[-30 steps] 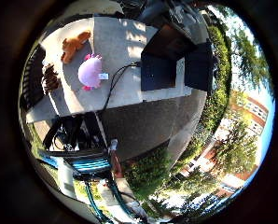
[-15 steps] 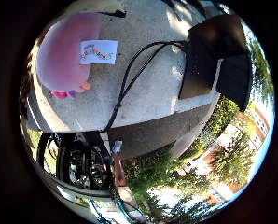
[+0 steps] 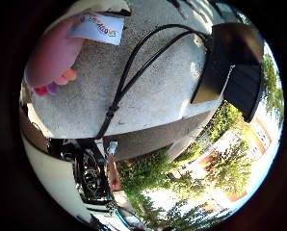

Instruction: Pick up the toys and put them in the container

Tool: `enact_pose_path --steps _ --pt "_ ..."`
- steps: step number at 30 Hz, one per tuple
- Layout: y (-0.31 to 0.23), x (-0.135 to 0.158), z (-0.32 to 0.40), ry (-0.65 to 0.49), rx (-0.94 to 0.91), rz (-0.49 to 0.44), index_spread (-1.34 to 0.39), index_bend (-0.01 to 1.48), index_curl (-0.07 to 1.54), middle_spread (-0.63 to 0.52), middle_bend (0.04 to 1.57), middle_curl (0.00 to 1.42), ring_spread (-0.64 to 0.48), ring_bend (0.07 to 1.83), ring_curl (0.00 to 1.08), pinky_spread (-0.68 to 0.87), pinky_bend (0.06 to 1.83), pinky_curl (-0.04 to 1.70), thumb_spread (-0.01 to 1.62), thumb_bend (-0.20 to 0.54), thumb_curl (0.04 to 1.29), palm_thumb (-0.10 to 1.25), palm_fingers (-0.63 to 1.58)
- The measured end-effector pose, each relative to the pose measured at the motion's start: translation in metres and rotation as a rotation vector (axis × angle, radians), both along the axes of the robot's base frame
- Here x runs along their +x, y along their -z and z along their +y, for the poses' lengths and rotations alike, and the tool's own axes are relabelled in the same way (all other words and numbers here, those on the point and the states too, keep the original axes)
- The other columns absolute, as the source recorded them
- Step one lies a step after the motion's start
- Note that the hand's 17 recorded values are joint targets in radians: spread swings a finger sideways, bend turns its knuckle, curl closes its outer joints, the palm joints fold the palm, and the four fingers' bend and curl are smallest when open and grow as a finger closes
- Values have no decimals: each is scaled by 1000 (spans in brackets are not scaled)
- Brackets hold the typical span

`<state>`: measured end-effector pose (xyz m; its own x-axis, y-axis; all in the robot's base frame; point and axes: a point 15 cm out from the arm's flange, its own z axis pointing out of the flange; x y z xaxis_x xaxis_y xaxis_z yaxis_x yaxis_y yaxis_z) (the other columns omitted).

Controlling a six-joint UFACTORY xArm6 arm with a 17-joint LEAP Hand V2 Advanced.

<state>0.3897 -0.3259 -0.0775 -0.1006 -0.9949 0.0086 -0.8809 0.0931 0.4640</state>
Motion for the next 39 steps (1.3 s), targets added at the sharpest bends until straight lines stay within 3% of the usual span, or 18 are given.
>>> enact_pose_path --steps 4,9,14,20,29,39 --pt "-18 3 -8 1 -11 -18 -411 142 162 -166 775 662 60 1129 651 381 899 367 1086 -4 446 865 1017" --pt "-51 -7 -22 50 -18 -54 -573 243 116 -215 927 803 -15 1213 733 334 1213 513 1085 36 523 1019 1086" --pt "-106 -12 -6 60 5 -90 -724 346 81 -241 1009 911 -61 1271 787 284 1340 622 1095 8 587 1020 1017" --pt "-193 -26 36 20 68 -21 -879 496 49 -258 1069 1008 -92 1322 831 231 1391 712 1112 -13 650 1006 944" --pt "-344 -28 166 -171 228 -47 -1030 679 -3 -272 1113 1101 -113 1375 868 188 1438 812 1138 -12 716 977 868" --pt "-409 -11 354 -463 335 -125 -1118 809 -15 -277 1141 1156 -130 1410 887 169 1471 887 1152 -12 768 959 818"
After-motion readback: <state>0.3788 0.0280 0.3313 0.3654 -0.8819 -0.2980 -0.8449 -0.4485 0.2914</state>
